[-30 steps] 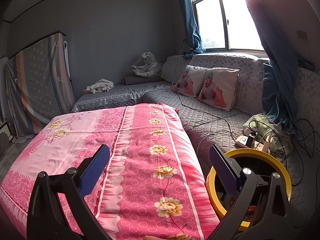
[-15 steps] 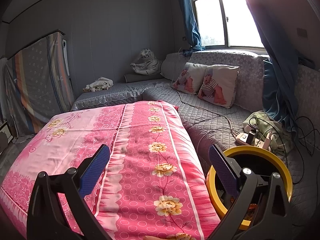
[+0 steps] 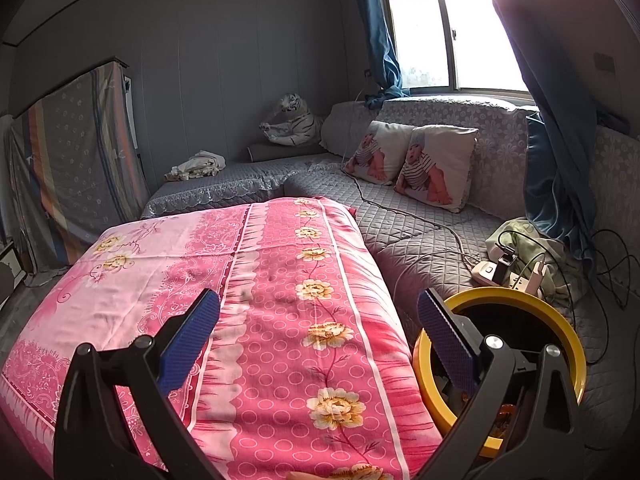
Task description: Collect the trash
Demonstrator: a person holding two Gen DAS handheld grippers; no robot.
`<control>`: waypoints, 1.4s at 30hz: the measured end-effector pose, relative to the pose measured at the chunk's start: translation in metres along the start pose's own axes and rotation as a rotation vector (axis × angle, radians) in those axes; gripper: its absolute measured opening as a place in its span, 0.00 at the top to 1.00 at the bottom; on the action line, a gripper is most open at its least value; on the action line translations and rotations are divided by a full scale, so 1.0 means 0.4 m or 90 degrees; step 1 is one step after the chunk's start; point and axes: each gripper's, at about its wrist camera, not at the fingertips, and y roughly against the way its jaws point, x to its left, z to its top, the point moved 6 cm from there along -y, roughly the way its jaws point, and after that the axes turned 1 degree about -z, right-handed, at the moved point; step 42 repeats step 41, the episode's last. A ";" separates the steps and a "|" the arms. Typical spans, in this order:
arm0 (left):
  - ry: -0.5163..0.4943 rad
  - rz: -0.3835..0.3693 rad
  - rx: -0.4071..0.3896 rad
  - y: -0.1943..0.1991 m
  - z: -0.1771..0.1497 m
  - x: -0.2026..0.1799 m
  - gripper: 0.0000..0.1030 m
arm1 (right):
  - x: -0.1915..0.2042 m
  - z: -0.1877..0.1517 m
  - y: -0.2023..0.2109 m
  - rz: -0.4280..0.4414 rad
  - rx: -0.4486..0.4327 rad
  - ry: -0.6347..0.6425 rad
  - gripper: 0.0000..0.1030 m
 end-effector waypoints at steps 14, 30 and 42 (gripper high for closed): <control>-0.001 -0.007 0.001 -0.005 -0.002 -0.002 0.08 | 0.000 -0.004 -0.006 -0.001 0.006 -0.003 0.08; -0.006 -0.015 0.002 -0.012 -0.006 -0.006 0.08 | -0.002 -0.010 -0.010 -0.002 0.010 -0.005 0.08; 0.000 -0.016 0.010 -0.021 -0.006 -0.003 0.08 | -0.004 -0.019 -0.017 -0.003 0.017 -0.008 0.08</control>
